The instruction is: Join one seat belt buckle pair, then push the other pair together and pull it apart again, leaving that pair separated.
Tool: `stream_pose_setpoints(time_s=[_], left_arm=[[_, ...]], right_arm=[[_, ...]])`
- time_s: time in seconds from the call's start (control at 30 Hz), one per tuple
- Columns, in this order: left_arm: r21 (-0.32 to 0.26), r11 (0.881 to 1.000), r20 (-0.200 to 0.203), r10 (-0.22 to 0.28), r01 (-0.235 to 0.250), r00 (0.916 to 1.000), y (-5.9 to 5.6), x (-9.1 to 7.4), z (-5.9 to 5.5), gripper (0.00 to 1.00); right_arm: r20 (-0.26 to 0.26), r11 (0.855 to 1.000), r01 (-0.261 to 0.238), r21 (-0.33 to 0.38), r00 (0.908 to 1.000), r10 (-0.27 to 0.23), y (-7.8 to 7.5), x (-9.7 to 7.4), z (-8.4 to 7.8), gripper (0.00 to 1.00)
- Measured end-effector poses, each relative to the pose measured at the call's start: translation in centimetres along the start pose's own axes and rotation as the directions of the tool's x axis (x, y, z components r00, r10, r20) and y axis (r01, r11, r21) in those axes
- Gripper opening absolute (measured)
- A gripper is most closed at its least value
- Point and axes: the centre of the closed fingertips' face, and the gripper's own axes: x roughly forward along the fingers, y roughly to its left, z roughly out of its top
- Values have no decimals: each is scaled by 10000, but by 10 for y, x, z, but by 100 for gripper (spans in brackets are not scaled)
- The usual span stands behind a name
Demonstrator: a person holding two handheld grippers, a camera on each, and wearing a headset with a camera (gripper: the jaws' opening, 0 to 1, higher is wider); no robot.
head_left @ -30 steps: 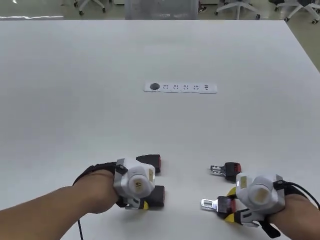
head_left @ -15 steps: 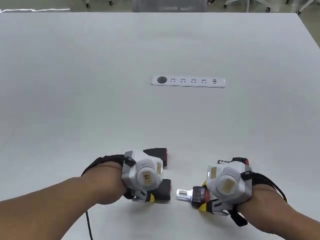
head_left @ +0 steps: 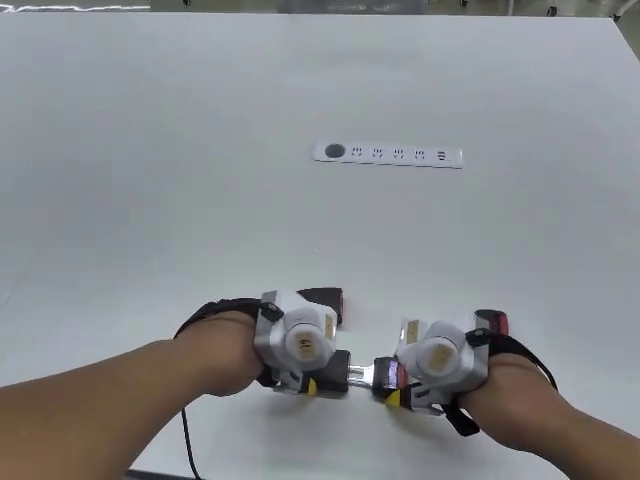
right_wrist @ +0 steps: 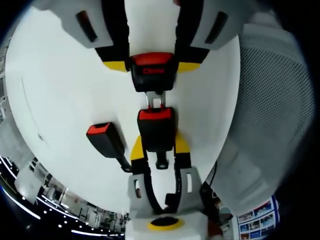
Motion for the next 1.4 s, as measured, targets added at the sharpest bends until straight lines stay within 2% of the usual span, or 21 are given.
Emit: stream_pose_setpoints(time_s=[0.07, 0.1, 0.17, 0.27, 0.4, 0.53, 0.77, 0.8, 0.87, 1.17, 1.2, 1.23, 1.27, 1.33, 1.4], left_arm=[[-9, 10000, 5, 15, -15, 10000, 0, 0, 0, 33], [-2, 10000, 3, 33, -33, 10000, 0, 0, 0, 33], [-4, 10000, 12, 37, -37, 10000, 0, 0, 0, 33], [240, 9997, 98, 85, -87, 9999, -1, -1, 1, 33], [-92, 9999, 323, 135, -132, 9994, 1, -1, -1, 32], [-262, 9995, 368, 209, -199, 9991, 0, -1, -1, 32], [-212, 9996, 289, 208, -202, 9994, -1, -1, -1, 32], [-359, 9992, 301, 210, -200, 9993, 0, 0, -2, 32], [-262, 9995, 289, 179, -172, 9994, 0, -1, -2, 32], [-381, 9989, 378, 277, -262, 9989, 1, -1, -4, 32], [-281, 9992, 433, 282, -270, 9987, 1, -2, -4, 32], [53, 9999, 516, 139, -142, 9986, 0, -2, -3, 32], [-39, 9999, 506, 166, -164, 9986, 0, -2, -3, 32], [-104, 9998, 450, 146, -141, 9989, 1, -1, -2, 32], [-98, 9999, 368, 134, -131, 9992, 1, -1, -2, 32]], right_arm=[[142, 9999, 1, 115, 9999, -2, -1, 1, 4, 35], [-69, 10000, -26, 32, 10000, 26, -1, 1, 1, 35], [66, 10000, -80, 18, 9999, 80, -2, 0, 2, 35], [173, 9999, -164, -55, 9997, 165, -2, 1, 2, 34], [187, 9998, -209, -44, 9996, 209, -4, 4, 9, 33], [23, 9999, -150, -24, 9999, 150, -5, 7, 14, 33], [116, 9995, -270, -160, 9996, 272, -6, 14, 25, 33], [159, 9995, -239, -227, 9996, 242, -8, 12, 28, 33], [165, 9996, -269, -94, 9995, 270, -6, 9, 26, 33], [-8, 9995, -278, -171, 9996, 278, -4, 11, 21, 33], [-113, 9980, -212, -592, 9997, 205, -4, 10, 20, 33], [-87, 9963, -224, -826, 9997, 218, -3, 10, 19, 33], [-86, 9956, -242, -905, 9997, 236, -3, 9, 19, 33], [14, 9987, -346, -384, 9994, 346, -3, 8, 16, 33], [24, 9986, -302, -429, 9995, 304, -4, 8, 17, 33]])
